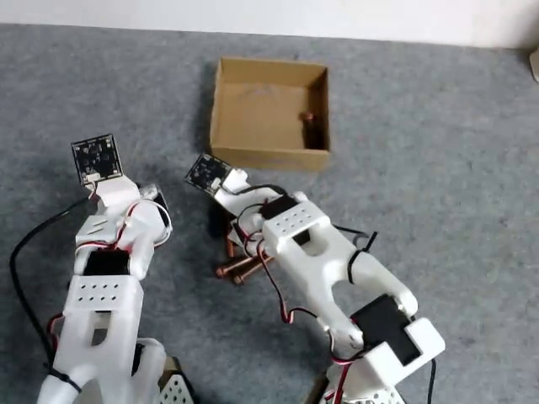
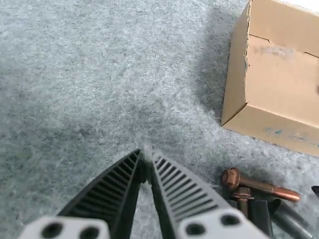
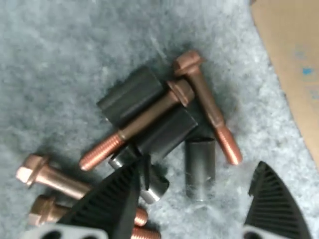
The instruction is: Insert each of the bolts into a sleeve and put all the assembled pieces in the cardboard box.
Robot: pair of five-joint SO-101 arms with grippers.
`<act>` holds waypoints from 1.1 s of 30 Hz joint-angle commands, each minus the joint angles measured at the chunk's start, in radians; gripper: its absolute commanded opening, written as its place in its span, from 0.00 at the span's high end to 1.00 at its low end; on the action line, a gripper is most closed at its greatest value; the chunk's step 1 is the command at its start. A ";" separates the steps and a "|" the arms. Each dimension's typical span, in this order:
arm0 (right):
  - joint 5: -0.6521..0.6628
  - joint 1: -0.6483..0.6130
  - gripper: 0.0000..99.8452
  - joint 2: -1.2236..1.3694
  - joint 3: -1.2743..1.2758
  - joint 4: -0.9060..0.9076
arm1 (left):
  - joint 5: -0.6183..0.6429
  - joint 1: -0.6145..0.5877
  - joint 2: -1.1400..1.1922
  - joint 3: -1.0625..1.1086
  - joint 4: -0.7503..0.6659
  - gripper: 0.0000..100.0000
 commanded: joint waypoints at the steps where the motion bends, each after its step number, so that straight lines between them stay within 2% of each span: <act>1: 0.008 0.041 0.70 0.027 -0.002 -0.005 | 0.006 -0.007 -0.002 -0.051 0.005 0.99; 33: 0.011 0.047 0.70 0.082 0.047 0.008 | 0.006 -0.007 -0.002 -0.051 0.006 0.99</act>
